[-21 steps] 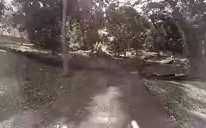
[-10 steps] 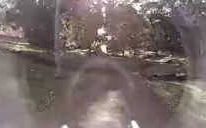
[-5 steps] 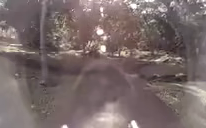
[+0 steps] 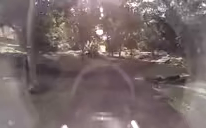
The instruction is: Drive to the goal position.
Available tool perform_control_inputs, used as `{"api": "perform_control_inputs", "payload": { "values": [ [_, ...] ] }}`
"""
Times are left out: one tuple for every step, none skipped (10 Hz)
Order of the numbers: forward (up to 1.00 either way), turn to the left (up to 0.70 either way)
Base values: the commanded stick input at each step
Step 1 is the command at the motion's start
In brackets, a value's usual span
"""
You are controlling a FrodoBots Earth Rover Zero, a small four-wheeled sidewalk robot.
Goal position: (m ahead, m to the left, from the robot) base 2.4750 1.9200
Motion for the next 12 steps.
{"api": "perform_control_inputs", "payload": {
  "values": [
    [0.85, -0.34],
    [0.85, -0.34],
    [0.85, -0.23],
    [0.85, -0.09],
    [0.85, 0.0],
    [0.85, 0.0],
    [0.85, 0.0],
    [0.85, 0.0],
    [0.85, 0.02],
    [0.85, 0.15],
    [0.85, 0.28],
    [0.85, 0.33]
  ]
}}
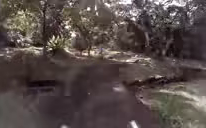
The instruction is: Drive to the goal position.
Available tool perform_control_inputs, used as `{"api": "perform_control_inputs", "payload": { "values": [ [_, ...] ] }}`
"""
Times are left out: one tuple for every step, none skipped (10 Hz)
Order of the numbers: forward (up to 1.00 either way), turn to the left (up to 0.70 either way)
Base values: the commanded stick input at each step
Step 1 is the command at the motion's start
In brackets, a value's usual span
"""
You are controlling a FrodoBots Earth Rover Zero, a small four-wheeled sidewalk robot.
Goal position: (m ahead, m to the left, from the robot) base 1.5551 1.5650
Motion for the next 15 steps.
{"api": "perform_control_inputs", "payload": {
  "values": [
    [0.85, 0.34],
    [0.85, 0.34],
    [0.85, 0.3],
    [0.85, 0.21],
    [0.85, 0.12],
    [0.85, 0.03],
    [0.85, -0.06],
    [0.85, -0.14],
    [0.85, -0.21],
    [0.85, -0.29],
    [0.85, -0.34],
    [0.85, -0.34],
    [0.85, -0.34],
    [0.85, -0.34],
    [0.85, -0.34]
  ]
}}
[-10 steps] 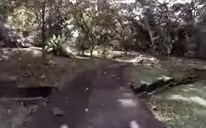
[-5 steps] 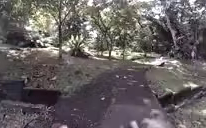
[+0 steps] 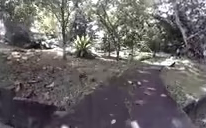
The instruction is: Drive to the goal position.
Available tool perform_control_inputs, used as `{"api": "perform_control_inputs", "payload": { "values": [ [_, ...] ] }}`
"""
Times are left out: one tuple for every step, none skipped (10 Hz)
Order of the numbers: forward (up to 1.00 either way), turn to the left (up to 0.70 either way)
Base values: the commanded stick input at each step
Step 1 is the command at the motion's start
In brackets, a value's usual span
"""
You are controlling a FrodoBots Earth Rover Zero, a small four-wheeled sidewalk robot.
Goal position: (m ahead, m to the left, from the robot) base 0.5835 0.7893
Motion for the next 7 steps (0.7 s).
{"api": "perform_control_inputs", "payload": {
  "values": [
    [0.85, -0.34],
    [0.55, -0.52],
    [0.22, -0.72],
    [0.0, -0.8],
    [0.0, -0.63],
    [0.0, -0.47],
    [0.0, -0.26]
  ]
}}
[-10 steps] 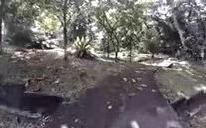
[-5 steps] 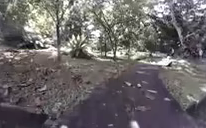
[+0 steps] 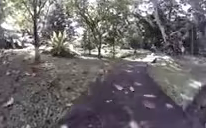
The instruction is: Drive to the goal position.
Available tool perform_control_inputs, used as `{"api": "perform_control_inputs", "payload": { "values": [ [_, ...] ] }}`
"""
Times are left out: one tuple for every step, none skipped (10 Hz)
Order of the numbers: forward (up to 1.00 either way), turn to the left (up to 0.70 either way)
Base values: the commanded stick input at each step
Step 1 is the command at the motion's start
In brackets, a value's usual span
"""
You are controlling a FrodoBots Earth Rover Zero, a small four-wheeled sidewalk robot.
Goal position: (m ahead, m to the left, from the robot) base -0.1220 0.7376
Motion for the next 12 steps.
{"api": "perform_control_inputs", "payload": {
  "values": [
    [0.0, 0.0],
    [0.0, 0.0],
    [0.0, 0.0],
    [0.0, 0.0],
    [0.0, 0.0],
    [0.0, 0.0],
    [0.0, 0.0],
    [0.0, 0.0],
    [0.0, 0.0],
    [0.0, 0.18],
    [0.0, 0.44],
    [0.0, 0.61]
  ]
}}
